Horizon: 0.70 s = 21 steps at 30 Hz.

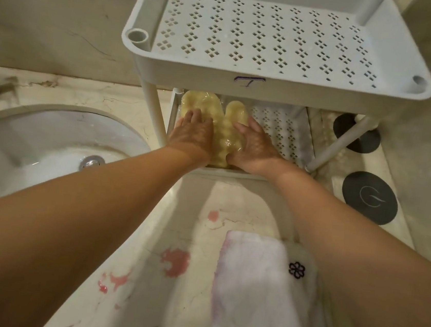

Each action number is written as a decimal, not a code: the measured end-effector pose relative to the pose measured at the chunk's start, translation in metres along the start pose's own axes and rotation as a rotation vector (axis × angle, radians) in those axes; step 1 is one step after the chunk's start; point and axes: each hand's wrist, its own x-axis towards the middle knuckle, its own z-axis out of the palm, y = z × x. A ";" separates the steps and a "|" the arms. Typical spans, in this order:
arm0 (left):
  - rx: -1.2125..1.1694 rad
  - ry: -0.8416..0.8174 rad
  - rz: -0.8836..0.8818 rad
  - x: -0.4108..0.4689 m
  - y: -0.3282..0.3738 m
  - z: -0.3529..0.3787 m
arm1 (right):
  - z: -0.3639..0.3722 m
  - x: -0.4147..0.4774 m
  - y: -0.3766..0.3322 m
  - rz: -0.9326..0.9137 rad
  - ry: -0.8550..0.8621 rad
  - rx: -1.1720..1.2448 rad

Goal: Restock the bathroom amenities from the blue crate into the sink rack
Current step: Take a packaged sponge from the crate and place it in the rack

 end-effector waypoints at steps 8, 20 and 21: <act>-0.139 0.012 0.036 -0.058 0.003 -0.008 | -0.014 -0.053 -0.016 0.020 0.080 0.010; -0.289 0.160 0.074 -0.159 -0.026 -0.024 | 0.005 -0.146 -0.042 -0.100 0.189 0.114; -0.302 0.166 0.069 -0.167 -0.029 -0.025 | 0.008 -0.152 -0.045 -0.102 0.186 0.121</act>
